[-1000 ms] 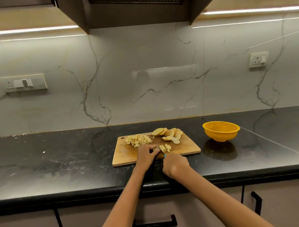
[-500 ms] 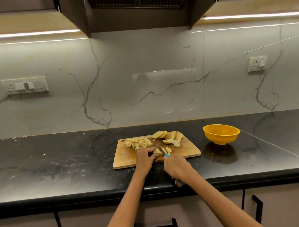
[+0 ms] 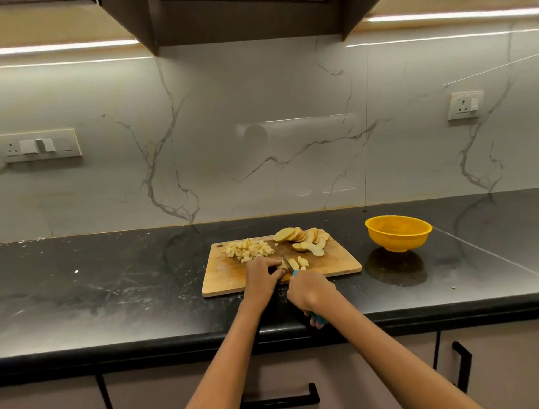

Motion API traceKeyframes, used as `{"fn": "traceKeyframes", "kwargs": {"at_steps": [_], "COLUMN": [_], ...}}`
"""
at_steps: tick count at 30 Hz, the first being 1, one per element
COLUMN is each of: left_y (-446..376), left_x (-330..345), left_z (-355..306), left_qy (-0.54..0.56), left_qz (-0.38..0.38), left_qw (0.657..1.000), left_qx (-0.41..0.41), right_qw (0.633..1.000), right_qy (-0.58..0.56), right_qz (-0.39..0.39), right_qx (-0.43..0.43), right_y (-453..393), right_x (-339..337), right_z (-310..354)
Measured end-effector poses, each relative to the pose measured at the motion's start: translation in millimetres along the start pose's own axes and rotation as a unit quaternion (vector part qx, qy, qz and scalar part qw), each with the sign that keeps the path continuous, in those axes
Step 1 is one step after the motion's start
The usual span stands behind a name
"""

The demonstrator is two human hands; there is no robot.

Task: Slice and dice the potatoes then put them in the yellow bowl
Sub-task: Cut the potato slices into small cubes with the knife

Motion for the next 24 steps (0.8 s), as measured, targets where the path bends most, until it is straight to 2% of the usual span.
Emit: {"fn": "traceKeyframes", "kwargs": {"at_steps": [8,12,14,21,24], "left_y": [4.5,4.7,4.3,5.6,6.3], "left_x": [-1.2,-0.8,-0.5,-4.6,-6.7], "left_z": [-5.9,-5.8,-5.4,1.6,1.8], "left_qy": [-0.003,-0.001,-0.005,0.011,0.013], "left_qz": [-0.01,-0.019,-0.016,-0.018,-0.026], "left_qw": [1.0,1.0,1.0,0.999,0.999], "left_qx": [0.009,-0.006,-0.014,-0.041,-0.035], "right_qw": [0.996,0.98,0.975,0.995,0.996], "right_qy": [0.084,0.178,0.189,0.012,-0.029], "right_qz": [0.016,-0.069,-0.104,-0.098,-0.084], "right_qx": [-0.021,-0.048,-0.053,-0.021,-0.013], "right_y": [-15.7,7.5,16.5,15.8,13.6], "right_x": [-1.9,2.2,3.4,-6.5,-3.7], "right_z": [10.8,-3.7,-7.4,-16.6,-10.9]}}
Point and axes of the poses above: each hand's wrist, its own y-axis away from the middle knuckle, its own x-axis out of the palm, z = x × y, the point moved 3 cm from there along -y, towards the middle knuckle, and after that the axes turned 3 degrees about z, right-handed, at the moved point
